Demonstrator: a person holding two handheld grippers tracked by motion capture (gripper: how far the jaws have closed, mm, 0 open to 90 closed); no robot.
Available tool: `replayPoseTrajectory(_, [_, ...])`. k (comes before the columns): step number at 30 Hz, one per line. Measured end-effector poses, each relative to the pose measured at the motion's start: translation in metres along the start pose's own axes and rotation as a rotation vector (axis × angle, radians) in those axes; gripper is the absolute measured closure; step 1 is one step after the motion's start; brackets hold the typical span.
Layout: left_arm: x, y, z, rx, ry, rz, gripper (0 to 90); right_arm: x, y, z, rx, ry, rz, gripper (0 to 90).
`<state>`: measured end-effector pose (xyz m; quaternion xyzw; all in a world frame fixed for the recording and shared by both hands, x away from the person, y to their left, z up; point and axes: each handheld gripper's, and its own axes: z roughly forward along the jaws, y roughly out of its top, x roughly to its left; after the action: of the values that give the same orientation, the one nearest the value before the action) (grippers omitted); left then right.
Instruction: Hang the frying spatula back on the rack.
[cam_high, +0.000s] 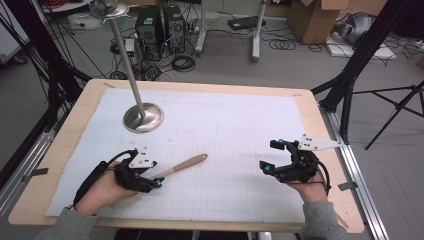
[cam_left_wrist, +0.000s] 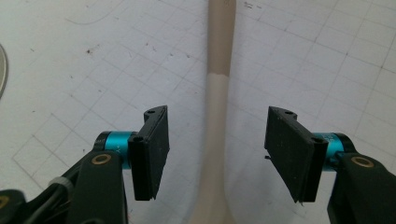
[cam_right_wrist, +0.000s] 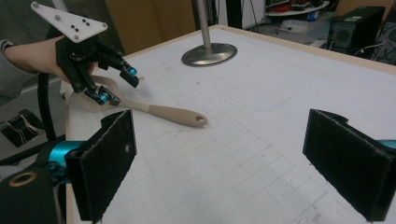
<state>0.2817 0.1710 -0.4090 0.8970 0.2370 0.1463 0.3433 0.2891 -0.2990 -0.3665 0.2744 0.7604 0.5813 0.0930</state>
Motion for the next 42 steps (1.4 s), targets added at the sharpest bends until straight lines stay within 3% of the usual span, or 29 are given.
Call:
replayPoseTrajectory(16, [-0.001, 0.002, 0.005, 0.042, -0.004, 0.03, 44.8, 0.0, -0.001, -0.001, 0.003, 0.001, -0.001, 8.6])
replayPoseTrajectory(26, [-0.003, 0.004, 0.007, 0.121, 0.006, 0.045, 48.4, 0.001, -0.001, -0.002, 0.005, 0.003, 0.0, 8.6])
replayPoseTrajectory(35, [-0.001, 0.005, 0.013, 0.155, 0.027, 0.057, 49.0, 0.001, -0.002, -0.004, 0.005, 0.001, -0.001, 8.6])
replayPoseTrajectory(42, [-0.002, 0.005, 0.014, 0.173, 0.013, 0.068, 53.4, 0.002, -0.002, -0.005, 0.005, 0.0, 0.009, 8.6])
